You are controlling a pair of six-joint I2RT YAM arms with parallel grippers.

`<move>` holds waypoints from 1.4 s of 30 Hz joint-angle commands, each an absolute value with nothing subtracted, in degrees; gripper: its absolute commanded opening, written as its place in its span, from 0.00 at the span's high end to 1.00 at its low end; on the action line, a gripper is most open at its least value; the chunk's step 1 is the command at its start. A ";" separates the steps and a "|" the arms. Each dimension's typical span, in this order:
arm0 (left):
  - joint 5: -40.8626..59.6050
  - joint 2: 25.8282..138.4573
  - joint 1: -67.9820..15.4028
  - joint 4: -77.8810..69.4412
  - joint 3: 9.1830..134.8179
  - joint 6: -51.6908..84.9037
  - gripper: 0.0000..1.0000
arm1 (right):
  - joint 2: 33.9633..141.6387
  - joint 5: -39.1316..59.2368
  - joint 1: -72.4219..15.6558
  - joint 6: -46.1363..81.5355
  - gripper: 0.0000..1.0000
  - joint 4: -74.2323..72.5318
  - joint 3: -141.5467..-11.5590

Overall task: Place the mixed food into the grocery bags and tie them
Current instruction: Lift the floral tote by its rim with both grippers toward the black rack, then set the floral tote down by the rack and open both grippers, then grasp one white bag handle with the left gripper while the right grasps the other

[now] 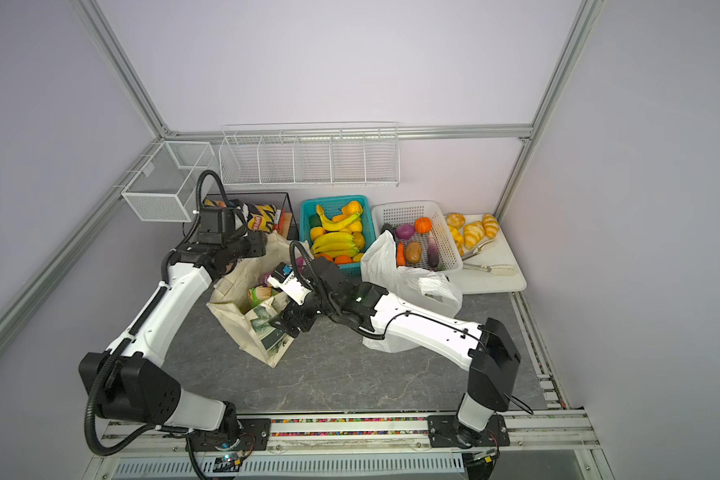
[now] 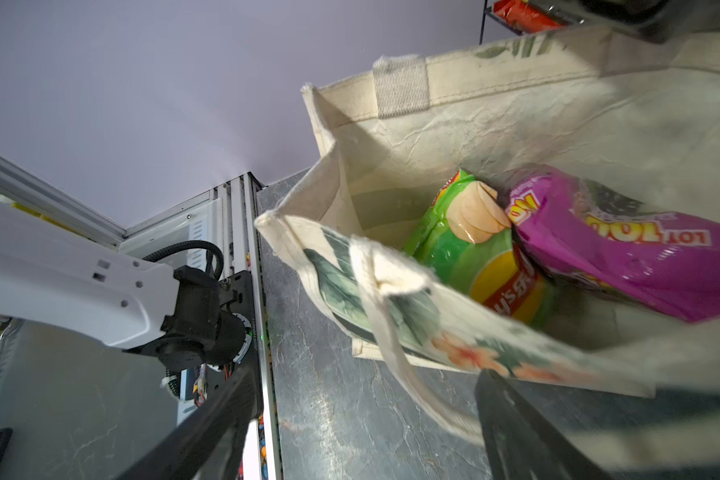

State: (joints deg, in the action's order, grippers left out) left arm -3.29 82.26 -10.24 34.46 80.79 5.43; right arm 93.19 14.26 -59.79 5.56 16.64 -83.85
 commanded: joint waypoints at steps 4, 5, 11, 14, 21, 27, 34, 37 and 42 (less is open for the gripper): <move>-8.19 74.74 -10.19 34.53 79.96 6.14 0.25 | 82.14 17.05 -56.25 2.83 0.02 23.54 -81.60; -7.73 73.81 -10.26 34.76 80.24 7.29 0.25 | 80.75 16.57 -55.41 2.29 0.02 24.92 -81.56; -3.49 69.26 -22.82 35.38 84.11 14.60 0.28 | 69.27 3.80 -45.76 -0.12 0.02 36.77 -79.77; -7.44 71.98 -35.53 34.82 87.17 15.47 0.28 | 65.26 1.44 -35.80 1.82 0.04 42.04 -79.04; -1.94 84.37 -48.43 32.83 92.87 18.15 0.27 | 61.73 -0.36 -24.96 0.40 0.05 54.35 -78.86; -0.15 90.83 -48.51 30.51 94.74 18.96 0.25 | 56.87 -3.24 -28.28 0.63 0.05 61.21 -79.13; -0.05 99.48 -48.47 32.05 102.26 17.60 0.24 | 58.93 -14.61 -28.76 0.43 0.02 61.28 -75.75; -1.08 104.44 -48.51 34.05 106.88 16.84 0.23 | 59.76 -15.21 -28.23 0.48 0.17 57.32 -74.82; -0.03 112.85 -47.91 36.68 115.83 16.98 0.23 | 59.94 -13.90 -27.02 1.37 0.50 52.08 -74.50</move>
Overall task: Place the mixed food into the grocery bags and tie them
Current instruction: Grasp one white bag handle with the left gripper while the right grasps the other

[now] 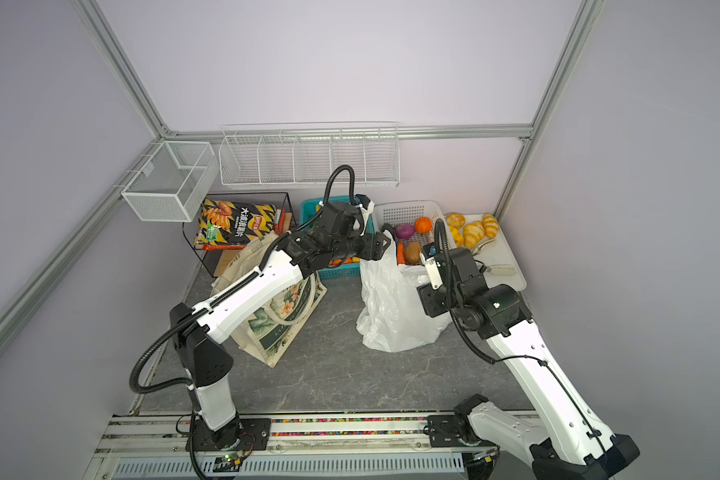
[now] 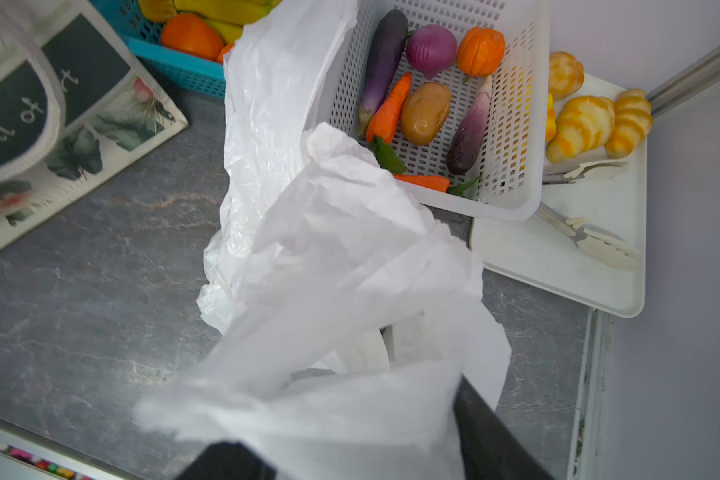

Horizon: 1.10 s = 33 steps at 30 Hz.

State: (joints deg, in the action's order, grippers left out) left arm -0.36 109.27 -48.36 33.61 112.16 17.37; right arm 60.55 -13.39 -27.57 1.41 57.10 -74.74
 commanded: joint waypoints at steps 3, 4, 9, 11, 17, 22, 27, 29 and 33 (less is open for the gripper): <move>0.09 118.35 -47.77 38.87 122.22 17.10 0.23 | 59.78 -13.66 -26.98 1.75 0.66 50.78 -74.19; -0.26 120.34 -47.76 40.24 125.09 16.97 0.23 | 59.77 -13.48 -26.95 1.82 0.67 50.48 -73.93; -6.25 129.30 -47.78 47.30 136.78 16.14 0.24 | 59.52 -13.04 -26.86 2.09 0.69 49.92 -72.87; -7.91 131.32 -47.81 48.70 139.23 15.95 0.25 | 59.33 -12.92 -26.72 2.11 0.69 49.83 -72.69; -10.46 133.91 -47.81 48.69 139.98 16.40 0.32 | 59.33 -12.23 -26.63 2.20 0.70 49.27 -72.60; -9.11 134.44 -47.72 47.83 140.26 16.54 0.59 | 59.12 -11.12 -26.54 3.16 0.71 47.87 -73.02; -4.25 128.96 -47.05 48.23 138.06 15.80 0.99 | 56.49 -9.49 -26.30 4.47 0.74 47.02 -74.65; -0.19 123.45 -46.93 47.23 133.60 14.54 1.00 | 54.13 -10.57 -26.24 4.74 0.76 46.65 -74.65; 10.40 106.75 -46.75 29.04 109.25 13.57 1.00 | 49.44 -13.90 -26.06 5.72 0.83 45.46 -73.03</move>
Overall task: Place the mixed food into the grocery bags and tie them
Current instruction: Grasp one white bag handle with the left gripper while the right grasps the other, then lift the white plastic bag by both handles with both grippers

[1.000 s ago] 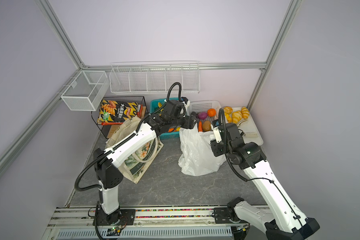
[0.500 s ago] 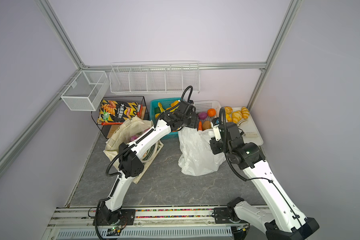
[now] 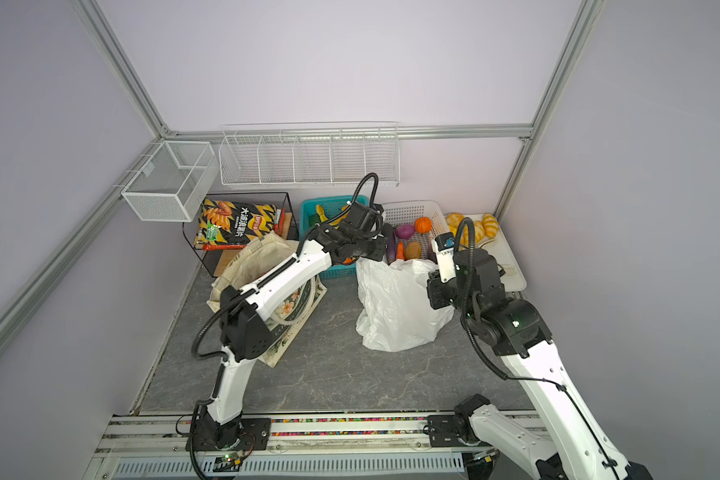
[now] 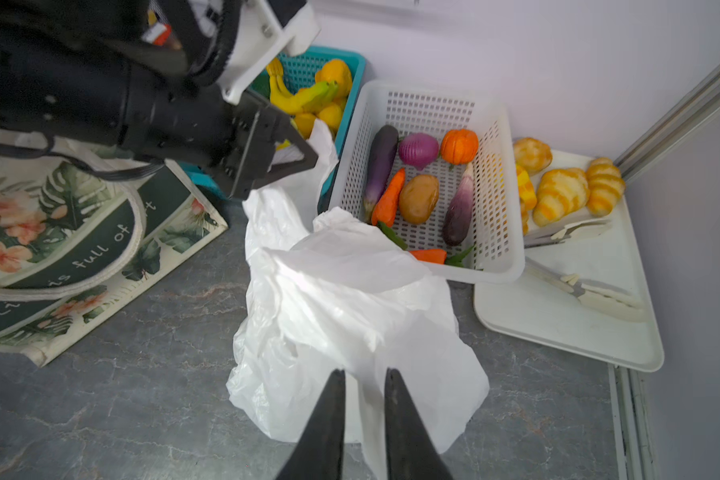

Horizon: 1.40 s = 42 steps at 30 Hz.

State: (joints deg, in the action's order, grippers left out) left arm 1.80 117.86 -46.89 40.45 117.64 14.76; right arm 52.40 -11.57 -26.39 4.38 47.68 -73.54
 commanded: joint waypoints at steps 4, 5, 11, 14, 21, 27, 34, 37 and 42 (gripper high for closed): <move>16.59 93.59 -44.75 9.23 87.41 16.93 1.00 | 46.89 -15.43 -25.98 5.98 0.85 45.16 -70.95; 17.92 92.09 -43.93 6.23 84.56 17.75 1.00 | 47.01 -14.60 -26.00 5.49 0.85 45.54 -70.80; 21.74 91.44 -41.57 7.03 81.65 19.26 1.00 | 49.14 -7.23 -26.07 -1.14 0.40 50.18 -73.91; 23.29 91.97 -41.57 7.18 81.57 19.42 1.00 | 50.23 -16.14 -26.12 -1.93 0.19 50.27 -74.56; 22.60 91.25 -41.57 8.79 81.00 18.28 1.00 | 61.08 -19.14 -21.67 -3.03 0.03 49.59 -80.47; 22.50 90.79 -41.57 9.65 80.99 17.67 1.00 | 69.41 -1.63 -20.43 -3.63 0.12 51.50 -85.86; 21.77 89.45 -41.48 10.65 80.35 16.71 1.00 | 71.61 -0.52 -20.41 -3.14 0.18 47.86 -84.55; 20.00 87.34 -41.24 13.69 80.56 15.93 1.00 | 70.45 -3.17 -20.30 -1.24 0.50 48.05 -84.27; 20.84 76.34 -39.93 14.46 73.48 14.03 1.00 | 60.97 -5.96 -20.12 3.26 0.84 47.62 -79.96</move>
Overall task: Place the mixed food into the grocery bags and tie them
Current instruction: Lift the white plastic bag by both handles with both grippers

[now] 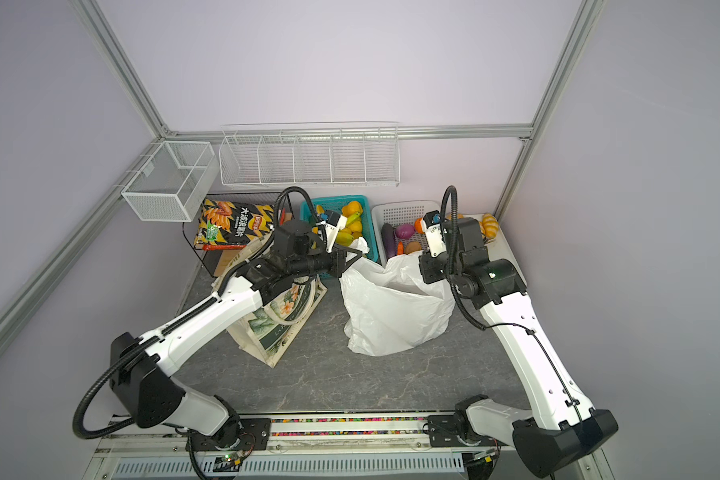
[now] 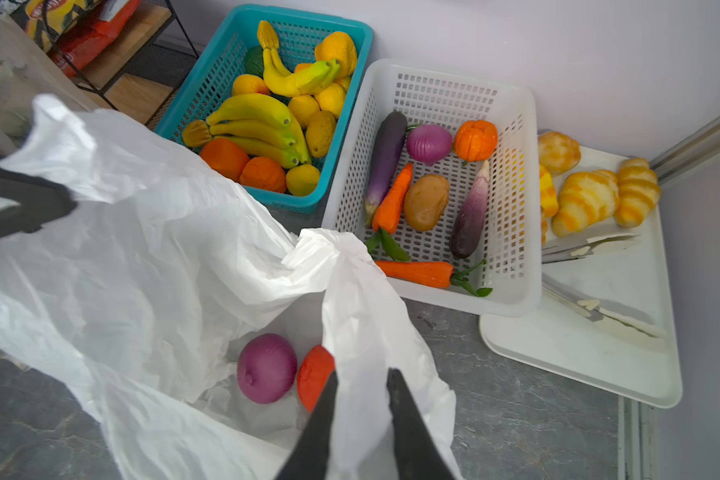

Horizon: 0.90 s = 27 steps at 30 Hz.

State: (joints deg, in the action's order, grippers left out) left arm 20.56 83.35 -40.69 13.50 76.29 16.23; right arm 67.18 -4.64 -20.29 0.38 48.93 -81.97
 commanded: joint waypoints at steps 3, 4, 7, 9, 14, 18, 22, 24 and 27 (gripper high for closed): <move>19.96 69.36 -39.57 9.86 64.70 14.93 1.00 | 55.10 0.30 -20.12 6.49 0.84 44.08 -75.77; 19.80 67.77 -39.50 8.03 62.00 15.39 1.00 | 54.27 4.26 -20.12 7.44 0.84 42.82 -74.45; 18.55 64.92 -39.46 4.74 56.47 16.86 1.00 | 53.61 9.89 -20.26 10.20 0.83 38.81 -71.39; 18.66 63.23 -39.48 1.79 53.85 18.53 1.00 | 53.86 8.36 -20.28 10.24 0.83 38.43 -71.09; 19.94 59.35 -39.46 -2.86 51.46 20.27 0.82 | 54.66 2.91 -20.21 7.31 0.83 38.85 -72.37; 17.96 59.93 -39.46 6.14 58.15 13.71 0.58 | 55.43 3.35 -20.21 6.62 0.83 38.26 -72.36; 13.22 63.18 -39.47 17.85 67.82 4.66 0.39 | 55.47 3.10 -20.23 5.87 0.83 38.15 -72.07; 11.21 64.71 -39.34 21.49 71.56 2.31 0.32 | 55.29 2.89 -20.23 5.61 0.83 38.19 -71.90; 15.27 67.70 -38.68 27.34 77.11 -2.30 0.24 | 55.45 2.92 -20.26 5.36 0.83 38.16 -71.89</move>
State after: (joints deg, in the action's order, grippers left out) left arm 14.39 65.17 -39.31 17.85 73.65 5.02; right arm 55.42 3.68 -20.27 6.66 39.83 -72.38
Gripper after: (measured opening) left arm 0.755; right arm 0.171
